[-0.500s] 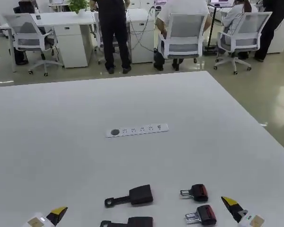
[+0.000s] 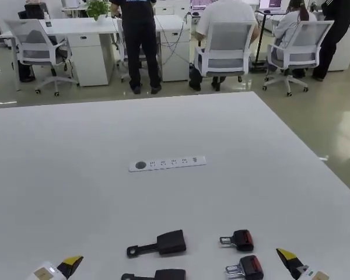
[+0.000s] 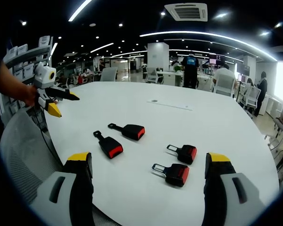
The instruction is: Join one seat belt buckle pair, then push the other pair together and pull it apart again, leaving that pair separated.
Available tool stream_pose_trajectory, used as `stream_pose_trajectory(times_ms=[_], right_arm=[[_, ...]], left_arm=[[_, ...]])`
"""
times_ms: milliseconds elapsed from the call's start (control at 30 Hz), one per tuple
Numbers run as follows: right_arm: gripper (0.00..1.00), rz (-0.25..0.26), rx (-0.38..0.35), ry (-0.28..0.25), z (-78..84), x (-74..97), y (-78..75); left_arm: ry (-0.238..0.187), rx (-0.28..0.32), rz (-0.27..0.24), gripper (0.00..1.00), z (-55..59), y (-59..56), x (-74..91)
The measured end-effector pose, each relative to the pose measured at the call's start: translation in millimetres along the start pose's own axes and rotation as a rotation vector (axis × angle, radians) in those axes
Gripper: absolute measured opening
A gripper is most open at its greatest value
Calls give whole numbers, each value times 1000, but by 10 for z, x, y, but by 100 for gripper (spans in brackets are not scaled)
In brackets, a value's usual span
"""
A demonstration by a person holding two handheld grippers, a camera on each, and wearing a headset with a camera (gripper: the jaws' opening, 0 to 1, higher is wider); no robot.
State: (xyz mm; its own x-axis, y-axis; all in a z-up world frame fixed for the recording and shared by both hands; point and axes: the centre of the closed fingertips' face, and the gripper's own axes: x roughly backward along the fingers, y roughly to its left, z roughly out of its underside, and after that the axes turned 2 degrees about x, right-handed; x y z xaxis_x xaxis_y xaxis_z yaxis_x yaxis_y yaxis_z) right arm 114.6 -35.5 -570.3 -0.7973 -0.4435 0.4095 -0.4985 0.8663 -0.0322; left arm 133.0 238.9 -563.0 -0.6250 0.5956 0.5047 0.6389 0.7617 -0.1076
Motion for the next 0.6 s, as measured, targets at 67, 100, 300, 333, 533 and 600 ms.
stream_pose_trajectory(times_ms=[67,100,300,333,533,600], right_arm=[[99,0,-3,0,0,0,2],[99,0,-2,1,1,0,2],[99,1,2,2,-2,7,-13],[99,0,2,2,1,5,-16],[99,2,1,1,4,13,-24],[99,2,1,3,11,17,-20]], left_arm=[[3,0,2,100,6,-2,2],[3,0,2,100,8,-12,4],[1,4,3,100,8,-22,0],[1,4,4,100,7,-23,-1],[3,4,6,100,6,-40,-8],[4,1,8,100,1,-57,-10]])
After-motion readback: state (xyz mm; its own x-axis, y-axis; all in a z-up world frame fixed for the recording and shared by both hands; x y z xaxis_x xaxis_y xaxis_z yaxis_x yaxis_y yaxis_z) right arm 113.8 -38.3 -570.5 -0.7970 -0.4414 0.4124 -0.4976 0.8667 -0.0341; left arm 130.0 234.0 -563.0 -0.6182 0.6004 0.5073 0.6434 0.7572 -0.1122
